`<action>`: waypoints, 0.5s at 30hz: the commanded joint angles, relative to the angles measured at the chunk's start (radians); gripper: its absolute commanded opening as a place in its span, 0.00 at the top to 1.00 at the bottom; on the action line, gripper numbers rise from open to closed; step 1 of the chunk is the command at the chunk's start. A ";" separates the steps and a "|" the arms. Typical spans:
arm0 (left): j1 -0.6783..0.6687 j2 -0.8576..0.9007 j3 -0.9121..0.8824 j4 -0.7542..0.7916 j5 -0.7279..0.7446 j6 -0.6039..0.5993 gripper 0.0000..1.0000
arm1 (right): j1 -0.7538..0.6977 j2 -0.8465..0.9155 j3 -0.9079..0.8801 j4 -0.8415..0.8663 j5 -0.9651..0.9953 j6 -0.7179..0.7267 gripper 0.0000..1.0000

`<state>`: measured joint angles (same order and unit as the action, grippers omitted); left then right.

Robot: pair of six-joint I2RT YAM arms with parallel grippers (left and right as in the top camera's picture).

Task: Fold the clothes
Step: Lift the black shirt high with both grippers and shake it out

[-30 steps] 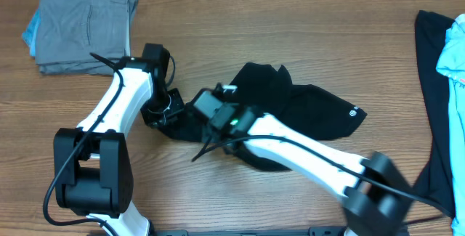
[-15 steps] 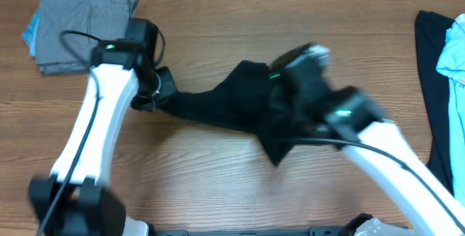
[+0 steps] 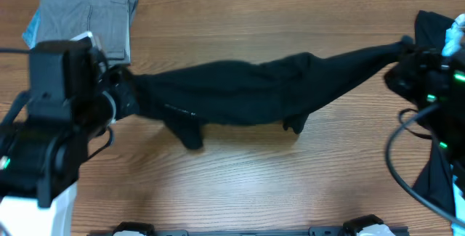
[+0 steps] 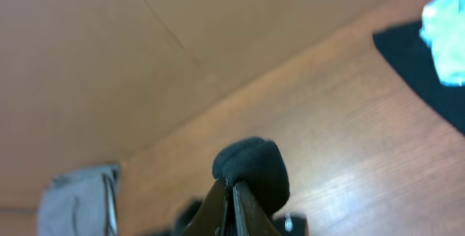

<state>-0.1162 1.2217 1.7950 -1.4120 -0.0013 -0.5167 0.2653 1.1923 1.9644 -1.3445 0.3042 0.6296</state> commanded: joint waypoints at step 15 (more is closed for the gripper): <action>-0.002 -0.087 0.413 -0.157 -0.103 -0.023 0.96 | -0.026 0.014 0.388 -0.146 0.157 -0.035 0.96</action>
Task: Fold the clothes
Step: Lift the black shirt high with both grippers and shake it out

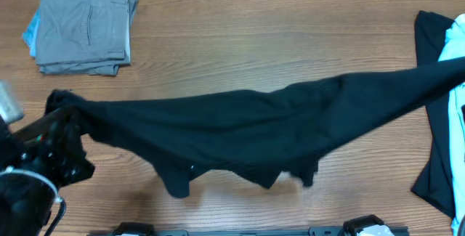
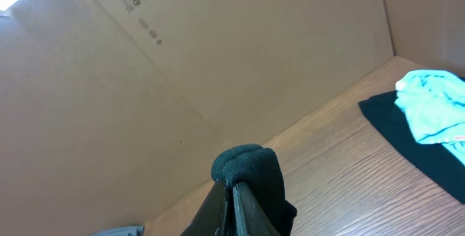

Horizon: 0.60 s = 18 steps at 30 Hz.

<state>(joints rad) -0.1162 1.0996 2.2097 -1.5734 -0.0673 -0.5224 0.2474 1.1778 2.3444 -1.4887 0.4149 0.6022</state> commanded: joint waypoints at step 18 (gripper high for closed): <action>0.000 0.561 0.163 0.309 -0.072 0.102 0.96 | -0.027 0.397 0.039 0.287 0.055 -0.164 0.96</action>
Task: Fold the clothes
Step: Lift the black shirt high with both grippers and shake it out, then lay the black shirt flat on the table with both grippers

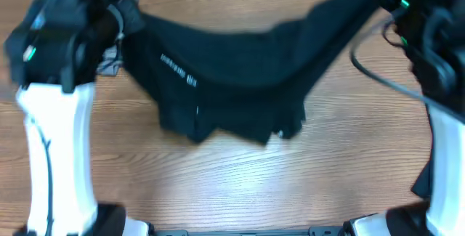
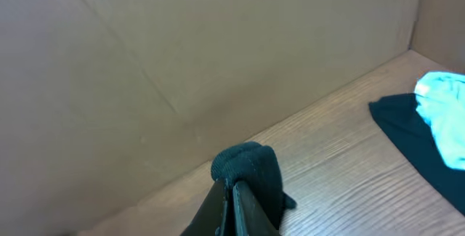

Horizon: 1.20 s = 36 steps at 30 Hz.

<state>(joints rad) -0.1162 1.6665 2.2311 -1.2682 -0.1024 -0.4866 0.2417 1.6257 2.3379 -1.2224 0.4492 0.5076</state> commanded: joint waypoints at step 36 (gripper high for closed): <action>-0.014 0.161 -0.394 -0.250 0.054 0.035 0.10 | -0.119 0.001 -0.433 -0.301 -0.608 -0.240 0.00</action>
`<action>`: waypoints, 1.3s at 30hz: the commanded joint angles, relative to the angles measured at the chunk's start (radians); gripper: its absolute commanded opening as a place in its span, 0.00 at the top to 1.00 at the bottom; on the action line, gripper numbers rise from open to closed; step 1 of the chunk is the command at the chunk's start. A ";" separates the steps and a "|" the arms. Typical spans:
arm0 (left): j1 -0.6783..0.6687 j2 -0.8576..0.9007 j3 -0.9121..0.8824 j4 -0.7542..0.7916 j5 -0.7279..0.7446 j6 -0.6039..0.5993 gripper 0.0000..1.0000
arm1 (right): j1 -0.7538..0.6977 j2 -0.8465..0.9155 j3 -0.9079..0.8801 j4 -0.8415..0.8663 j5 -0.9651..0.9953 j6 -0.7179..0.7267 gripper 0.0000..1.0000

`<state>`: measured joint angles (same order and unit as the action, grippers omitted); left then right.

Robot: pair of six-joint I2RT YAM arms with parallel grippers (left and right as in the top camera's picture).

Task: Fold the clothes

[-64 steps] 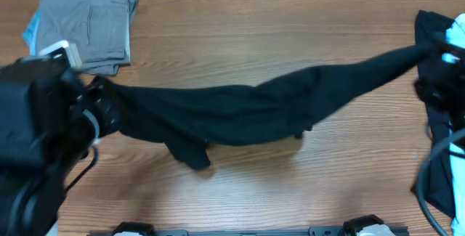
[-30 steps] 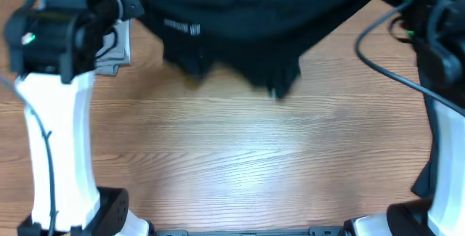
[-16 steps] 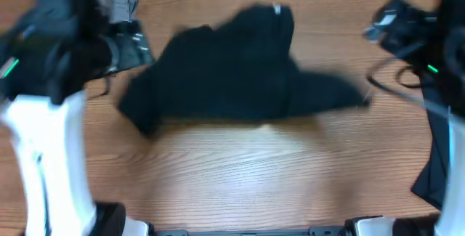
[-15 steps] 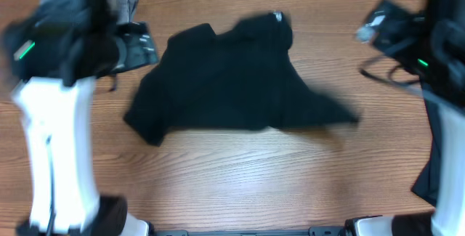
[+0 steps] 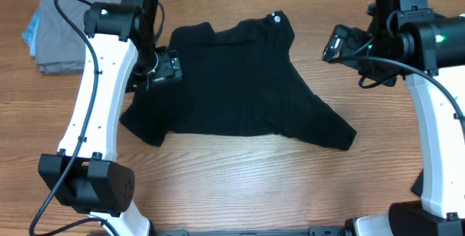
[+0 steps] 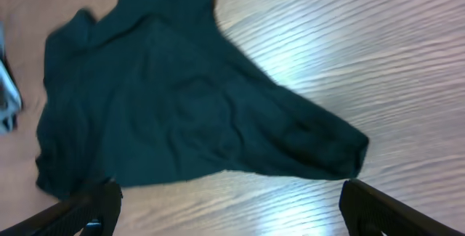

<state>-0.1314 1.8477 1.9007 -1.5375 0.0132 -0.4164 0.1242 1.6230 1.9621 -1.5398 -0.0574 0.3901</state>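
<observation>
A black T-shirt (image 5: 240, 76) lies spread flat on the wooden table (image 5: 240, 185), collar at the far edge, one sleeve reaching toward the lower right. In the right wrist view the shirt (image 6: 182, 105) lies below the camera. My right gripper (image 6: 229, 196) hangs above it, open wide, nothing between its fingers; overhead it (image 5: 338, 43) sits off the shirt's right shoulder. My left gripper (image 5: 164, 66) is at the shirt's left shoulder, and its jaws are hard to read from above.
A folded grey garment (image 5: 51, 25) with something light blue under it lies at the far left corner, partly behind the left arm. A bit of dark cloth (image 5: 416, 185) shows at the right edge by the right arm.
The shirt hung stretched in the air between both grippers at the far side; now it lies flat on the table. My right gripper has let go and stands open above it.
The shirt was stretched low over the table between both shut grippers. Then it was held wider and nearer the front. Then it was held up at the far edge, hem hanging. Now it lies spread out, and the right gripper has let go.
</observation>
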 commanded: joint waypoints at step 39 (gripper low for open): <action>0.202 -0.019 -0.615 0.369 0.043 -0.059 0.00 | 0.262 0.534 -0.383 1.254 0.042 -0.318 0.00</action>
<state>0.0738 1.8477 1.3090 -1.1725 0.0383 -0.4648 0.3939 2.1216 1.5509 -0.3199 -0.0792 0.0631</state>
